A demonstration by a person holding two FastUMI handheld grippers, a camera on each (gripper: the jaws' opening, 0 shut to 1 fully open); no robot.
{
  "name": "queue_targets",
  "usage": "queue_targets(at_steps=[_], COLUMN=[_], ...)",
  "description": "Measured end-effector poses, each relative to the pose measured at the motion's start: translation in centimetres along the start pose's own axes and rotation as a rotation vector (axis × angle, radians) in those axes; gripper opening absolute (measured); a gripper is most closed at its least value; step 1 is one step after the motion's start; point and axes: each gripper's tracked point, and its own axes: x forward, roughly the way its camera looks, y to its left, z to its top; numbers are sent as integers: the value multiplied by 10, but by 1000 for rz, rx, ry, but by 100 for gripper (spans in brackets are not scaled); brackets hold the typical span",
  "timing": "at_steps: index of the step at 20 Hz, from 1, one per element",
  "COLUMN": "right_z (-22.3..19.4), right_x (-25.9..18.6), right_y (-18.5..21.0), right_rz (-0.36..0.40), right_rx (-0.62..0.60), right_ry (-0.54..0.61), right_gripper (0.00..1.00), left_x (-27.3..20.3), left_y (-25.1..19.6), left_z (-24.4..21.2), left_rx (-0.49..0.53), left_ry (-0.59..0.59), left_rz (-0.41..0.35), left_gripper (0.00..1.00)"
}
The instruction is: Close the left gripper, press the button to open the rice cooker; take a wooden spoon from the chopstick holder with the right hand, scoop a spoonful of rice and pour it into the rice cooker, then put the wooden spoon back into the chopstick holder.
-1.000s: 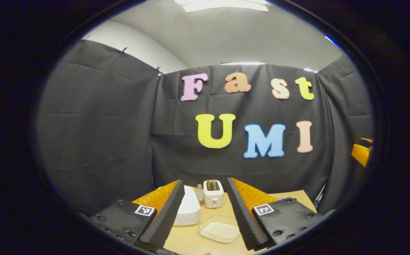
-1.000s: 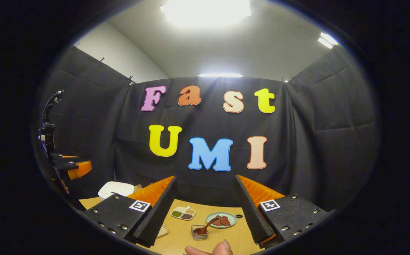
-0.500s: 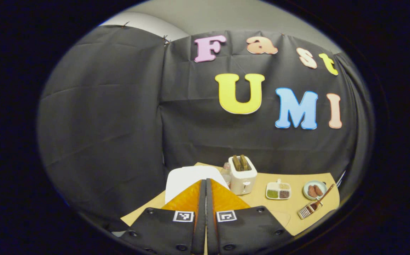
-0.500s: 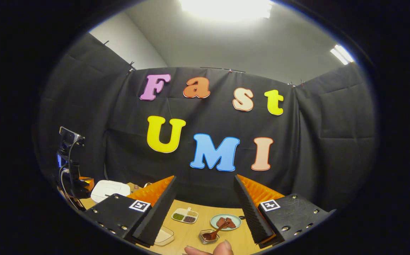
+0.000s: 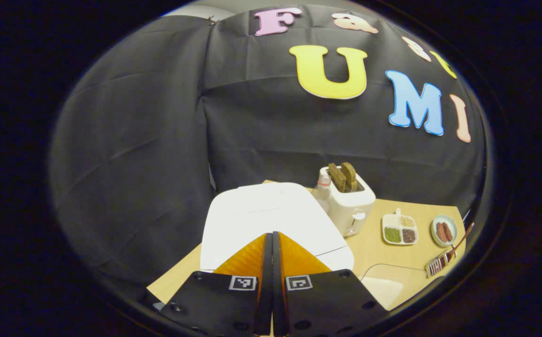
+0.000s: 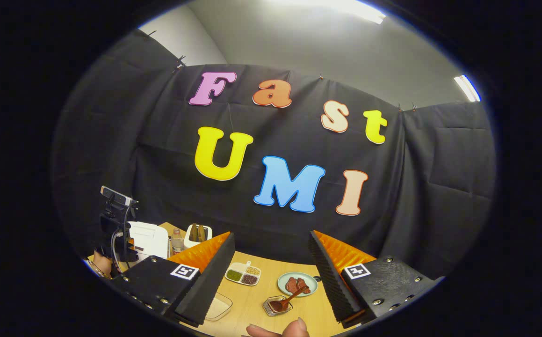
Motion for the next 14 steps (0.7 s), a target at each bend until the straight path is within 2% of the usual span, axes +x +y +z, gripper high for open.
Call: queue_targets(at_steps=[5, 8, 9, 10, 12, 14], right_z=[-16, -13, -13, -12, -11, -15], right_x=[2, 2, 1, 0, -3, -5], right_y=[9, 14, 15, 16, 18, 19], right_rz=[-7, -1, 3, 3, 8, 17], right_rx=[-15, -22, -27, -29, -20, -12], right_ry=[58, 59, 58, 55, 45, 51], right_gripper=[97, 97, 97, 97, 97, 97], left_x=[28, 30, 31, 32, 28, 16], left_y=[4, 4, 5, 4, 7, 12], left_z=[-27, -22, -27, -24, -12, 9], left_rx=[13, 29, 24, 13, -83, -152], left_ry=[61, 26, 56, 64, 70, -4], left_rz=[-10, -11, -16, -25, -40, -51], left_gripper=[10, 9, 9, 10, 9, 9])
